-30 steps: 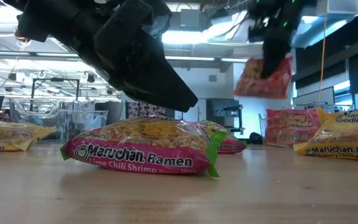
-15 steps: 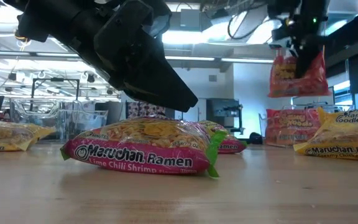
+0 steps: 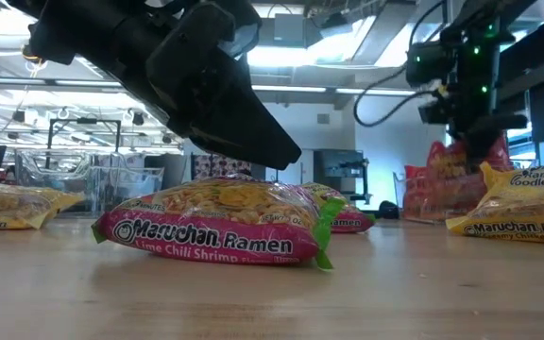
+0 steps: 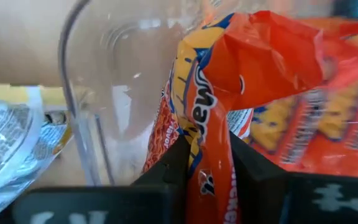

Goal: Sort Maruchan noodles
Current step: Put the orange noodle pack into the top right transparent bin

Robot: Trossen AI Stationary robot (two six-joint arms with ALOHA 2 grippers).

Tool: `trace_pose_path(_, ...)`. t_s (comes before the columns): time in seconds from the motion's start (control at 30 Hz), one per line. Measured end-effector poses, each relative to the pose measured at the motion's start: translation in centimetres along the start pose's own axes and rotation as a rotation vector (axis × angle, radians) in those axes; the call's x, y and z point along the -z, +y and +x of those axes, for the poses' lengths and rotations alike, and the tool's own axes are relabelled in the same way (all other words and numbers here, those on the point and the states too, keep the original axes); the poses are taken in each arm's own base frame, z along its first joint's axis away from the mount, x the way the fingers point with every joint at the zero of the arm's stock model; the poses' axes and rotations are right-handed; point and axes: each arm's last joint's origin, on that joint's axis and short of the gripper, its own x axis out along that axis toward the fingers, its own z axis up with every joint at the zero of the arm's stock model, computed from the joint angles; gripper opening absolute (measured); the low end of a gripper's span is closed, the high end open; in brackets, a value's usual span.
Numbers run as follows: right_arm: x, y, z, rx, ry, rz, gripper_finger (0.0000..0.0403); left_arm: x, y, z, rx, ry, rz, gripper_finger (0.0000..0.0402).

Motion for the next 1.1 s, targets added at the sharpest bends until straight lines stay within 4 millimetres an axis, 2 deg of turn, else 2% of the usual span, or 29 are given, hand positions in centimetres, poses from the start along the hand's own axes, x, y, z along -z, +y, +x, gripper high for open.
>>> trace_pose_path(0.27,0.0,0.2,1.3,0.052,-0.017,0.013,0.0060,-0.1,0.3,0.1,-0.008,-0.001,-0.004,0.0218)
trace_pose_path(0.47,-0.1,0.2,1.6,0.049,-0.022,0.014,0.0131,-0.1,0.3,0.1,-0.007,-0.001,-0.005,0.0218)
trace_pose_path(0.63,-0.1,-0.1,1.5,0.163,0.028,0.022,0.0193,-0.1,0.3,0.1,-0.006,0.000,-0.005,0.0218)
trace_pose_path(0.77,0.1,-0.2,1.5,0.209,0.069,0.023,0.0223,-0.1,0.2,0.1,0.002,0.002,-0.005,0.0218)
trace_pose_path(0.97,0.2,0.1,1.5,0.115,0.036,0.012,0.0239,-0.1,0.2,0.1,0.003,0.003,-0.005,0.0218)
trace_pose_path(1.1,0.2,0.0,1.3,0.155,0.066,0.011,0.0237,-0.1,0.2,0.1,0.003,0.003,-0.005,0.0218)
